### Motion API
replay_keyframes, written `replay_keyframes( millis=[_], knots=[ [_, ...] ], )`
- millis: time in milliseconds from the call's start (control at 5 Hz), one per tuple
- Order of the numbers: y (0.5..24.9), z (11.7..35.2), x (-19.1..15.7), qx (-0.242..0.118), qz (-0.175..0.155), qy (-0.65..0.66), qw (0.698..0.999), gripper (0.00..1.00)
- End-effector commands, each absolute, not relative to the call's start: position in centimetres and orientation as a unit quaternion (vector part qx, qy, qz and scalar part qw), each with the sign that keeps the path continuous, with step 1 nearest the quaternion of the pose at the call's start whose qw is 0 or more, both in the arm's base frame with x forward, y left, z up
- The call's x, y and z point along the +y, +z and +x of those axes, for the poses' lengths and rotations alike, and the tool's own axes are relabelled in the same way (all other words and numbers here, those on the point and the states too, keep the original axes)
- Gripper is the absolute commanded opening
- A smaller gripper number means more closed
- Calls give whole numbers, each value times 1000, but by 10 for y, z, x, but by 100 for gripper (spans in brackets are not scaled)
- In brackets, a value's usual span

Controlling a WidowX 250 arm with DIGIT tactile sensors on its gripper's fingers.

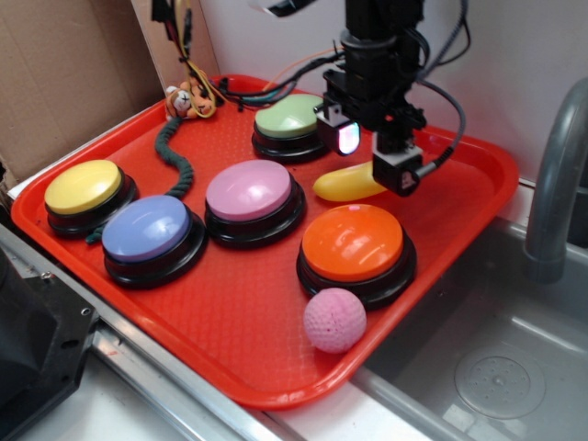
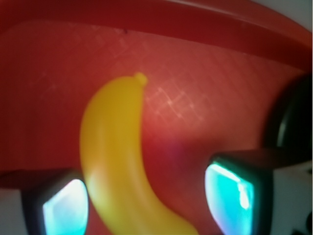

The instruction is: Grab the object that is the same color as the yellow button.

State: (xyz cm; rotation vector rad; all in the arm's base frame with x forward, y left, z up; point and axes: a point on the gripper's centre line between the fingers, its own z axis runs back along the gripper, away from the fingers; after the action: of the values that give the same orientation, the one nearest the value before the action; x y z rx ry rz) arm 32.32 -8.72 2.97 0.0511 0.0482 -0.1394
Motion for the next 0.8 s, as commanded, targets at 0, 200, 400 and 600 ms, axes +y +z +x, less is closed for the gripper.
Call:
replay_keyframes(
  millis=[0, 200, 400, 600],
  knots=[
    [31, 335, -96, 4, 20, -78, 997, 100],
    [33, 333, -93, -5, 4, -67, 998, 9],
    [41, 330, -90, -11, 11, -57, 998, 0],
    [62, 328, -79, -26, 33, -49, 998, 0]
  ],
)
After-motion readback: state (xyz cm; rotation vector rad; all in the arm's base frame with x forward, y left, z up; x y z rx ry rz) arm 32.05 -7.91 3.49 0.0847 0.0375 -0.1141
